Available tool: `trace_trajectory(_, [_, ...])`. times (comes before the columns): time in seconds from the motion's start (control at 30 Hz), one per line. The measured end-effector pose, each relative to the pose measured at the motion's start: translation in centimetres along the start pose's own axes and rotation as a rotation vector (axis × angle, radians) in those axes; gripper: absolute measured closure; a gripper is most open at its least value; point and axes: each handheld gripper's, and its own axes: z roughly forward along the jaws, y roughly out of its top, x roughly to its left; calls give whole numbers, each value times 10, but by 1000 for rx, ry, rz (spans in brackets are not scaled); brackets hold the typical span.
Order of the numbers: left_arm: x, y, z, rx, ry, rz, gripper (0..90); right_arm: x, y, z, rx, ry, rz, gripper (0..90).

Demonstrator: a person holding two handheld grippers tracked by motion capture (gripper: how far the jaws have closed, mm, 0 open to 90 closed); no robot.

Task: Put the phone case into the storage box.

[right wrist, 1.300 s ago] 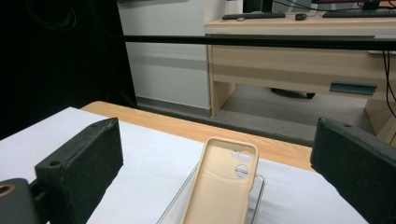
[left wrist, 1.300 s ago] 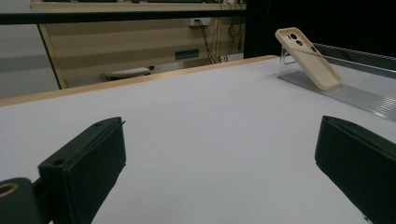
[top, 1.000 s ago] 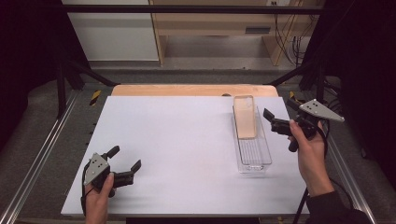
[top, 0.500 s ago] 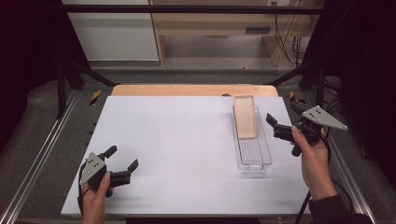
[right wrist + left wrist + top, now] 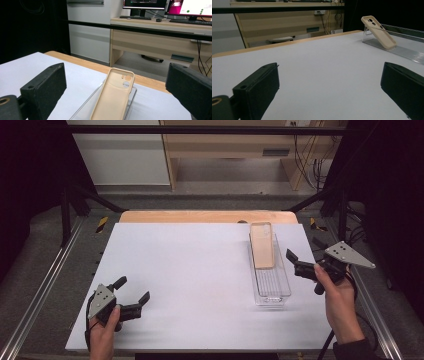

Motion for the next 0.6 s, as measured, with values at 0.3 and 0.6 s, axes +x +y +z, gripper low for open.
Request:
trace_trajectory(0.3, [0,0,-1,-2,4,-1,19,3,-7,-14,-23,7,11,32])
trace_trajectory(0.6, [1,1,-2,-12,7,-6,19,3,-26,-30,-26,-5,28,32])
